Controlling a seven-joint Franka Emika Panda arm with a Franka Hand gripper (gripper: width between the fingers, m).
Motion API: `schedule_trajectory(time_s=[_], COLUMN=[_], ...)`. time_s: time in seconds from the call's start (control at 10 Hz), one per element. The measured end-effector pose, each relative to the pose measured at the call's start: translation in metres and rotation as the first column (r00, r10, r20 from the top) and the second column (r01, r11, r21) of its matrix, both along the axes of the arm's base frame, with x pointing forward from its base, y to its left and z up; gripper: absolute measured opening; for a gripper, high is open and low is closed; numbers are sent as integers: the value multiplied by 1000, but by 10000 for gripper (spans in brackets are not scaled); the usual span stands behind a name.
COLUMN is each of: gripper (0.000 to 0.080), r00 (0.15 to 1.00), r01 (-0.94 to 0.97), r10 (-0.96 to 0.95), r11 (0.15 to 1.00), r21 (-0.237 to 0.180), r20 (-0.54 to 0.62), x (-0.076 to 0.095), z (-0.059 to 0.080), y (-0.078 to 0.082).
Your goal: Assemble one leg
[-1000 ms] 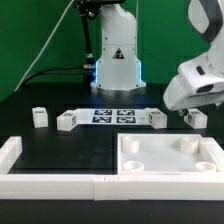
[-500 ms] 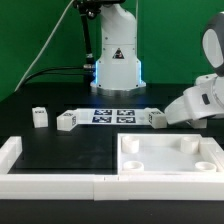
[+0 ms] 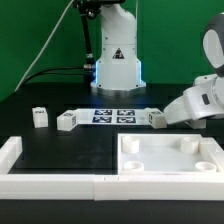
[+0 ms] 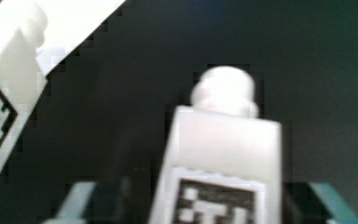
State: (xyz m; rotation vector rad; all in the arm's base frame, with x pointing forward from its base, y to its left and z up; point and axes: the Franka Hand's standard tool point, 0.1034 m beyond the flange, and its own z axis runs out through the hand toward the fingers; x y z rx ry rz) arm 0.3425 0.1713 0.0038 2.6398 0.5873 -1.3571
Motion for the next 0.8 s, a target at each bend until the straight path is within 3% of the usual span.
schedule_trajectory(time_s=[0.1,0.6,0.8], gripper=[286,286,287], r00=[1000,1000,1000], r01=[0,0,-8], r10=[0,0,8], r11=[1000,1000,1000], r21=[0,-1,-25], r20=[0,-3,-21], x=[0,0,3], z=[0,2,39], y=[0,0,2])
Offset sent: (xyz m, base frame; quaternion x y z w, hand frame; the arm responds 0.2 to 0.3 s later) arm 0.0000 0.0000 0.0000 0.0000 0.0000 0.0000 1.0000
